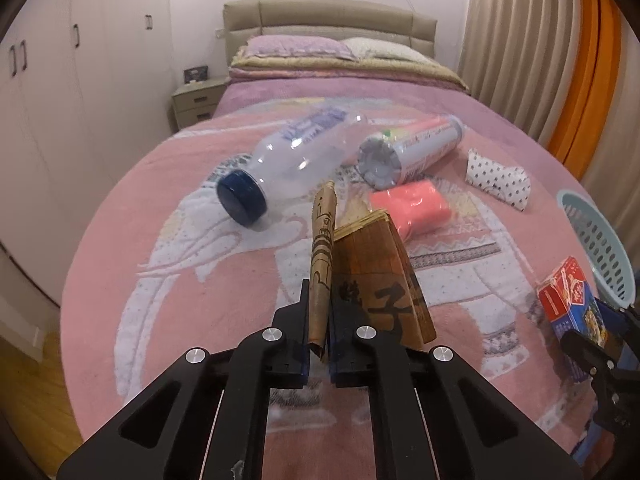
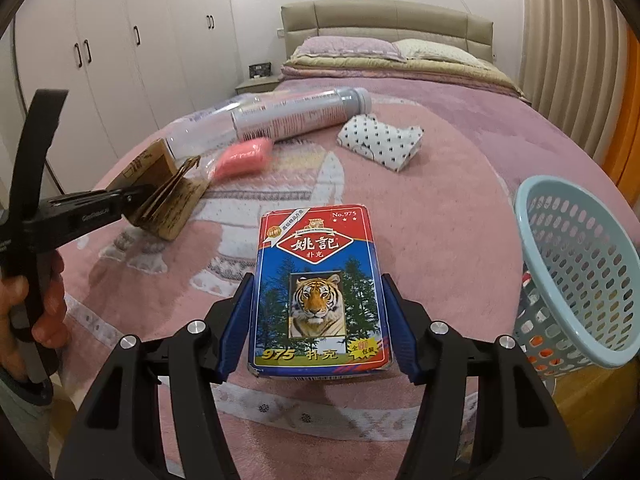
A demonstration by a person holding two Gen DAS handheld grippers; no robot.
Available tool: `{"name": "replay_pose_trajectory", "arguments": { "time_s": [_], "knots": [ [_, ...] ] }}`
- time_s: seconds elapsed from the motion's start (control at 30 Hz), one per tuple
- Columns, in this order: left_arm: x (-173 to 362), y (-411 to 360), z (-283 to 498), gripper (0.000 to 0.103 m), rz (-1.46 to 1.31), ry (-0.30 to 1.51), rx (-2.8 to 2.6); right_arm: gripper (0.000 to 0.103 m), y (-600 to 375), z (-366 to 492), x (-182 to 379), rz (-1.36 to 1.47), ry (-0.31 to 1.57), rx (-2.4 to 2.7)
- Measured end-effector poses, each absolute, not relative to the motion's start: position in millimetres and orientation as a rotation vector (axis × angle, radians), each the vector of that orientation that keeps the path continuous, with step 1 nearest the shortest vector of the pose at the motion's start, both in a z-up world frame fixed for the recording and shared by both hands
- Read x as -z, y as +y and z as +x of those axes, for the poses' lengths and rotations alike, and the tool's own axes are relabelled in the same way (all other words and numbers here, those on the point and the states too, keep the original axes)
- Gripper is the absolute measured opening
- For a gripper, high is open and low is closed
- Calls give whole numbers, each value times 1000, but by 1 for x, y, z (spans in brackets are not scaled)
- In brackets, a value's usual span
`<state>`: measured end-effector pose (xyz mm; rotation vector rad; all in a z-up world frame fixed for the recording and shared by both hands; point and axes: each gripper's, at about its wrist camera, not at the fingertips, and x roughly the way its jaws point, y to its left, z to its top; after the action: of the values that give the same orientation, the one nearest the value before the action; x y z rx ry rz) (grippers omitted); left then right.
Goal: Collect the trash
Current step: 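Carry cardboard and tiger box over the blue basket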
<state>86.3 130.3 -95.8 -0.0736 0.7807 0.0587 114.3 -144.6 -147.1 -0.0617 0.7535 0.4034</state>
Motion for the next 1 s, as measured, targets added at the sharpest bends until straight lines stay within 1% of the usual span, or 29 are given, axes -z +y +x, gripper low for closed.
{"name": "replay_pose_trajectory", "arguments": {
  "time_s": [0.27,0.57,0.83,1.0],
  "knots": [
    [60,131,65,4,-109,688,-66,57,-152,108,125,-30,686,-426],
    [18,83,73,4,-65,601,37,57,-191,112,94,37,600,-365],
    [-8,1,102,4,-3,557,186,57,-264,125,63,127,495,-230],
    [-15,-61,130,4,36,554,288,57,-314,138,56,186,471,-125]
  ]
}}
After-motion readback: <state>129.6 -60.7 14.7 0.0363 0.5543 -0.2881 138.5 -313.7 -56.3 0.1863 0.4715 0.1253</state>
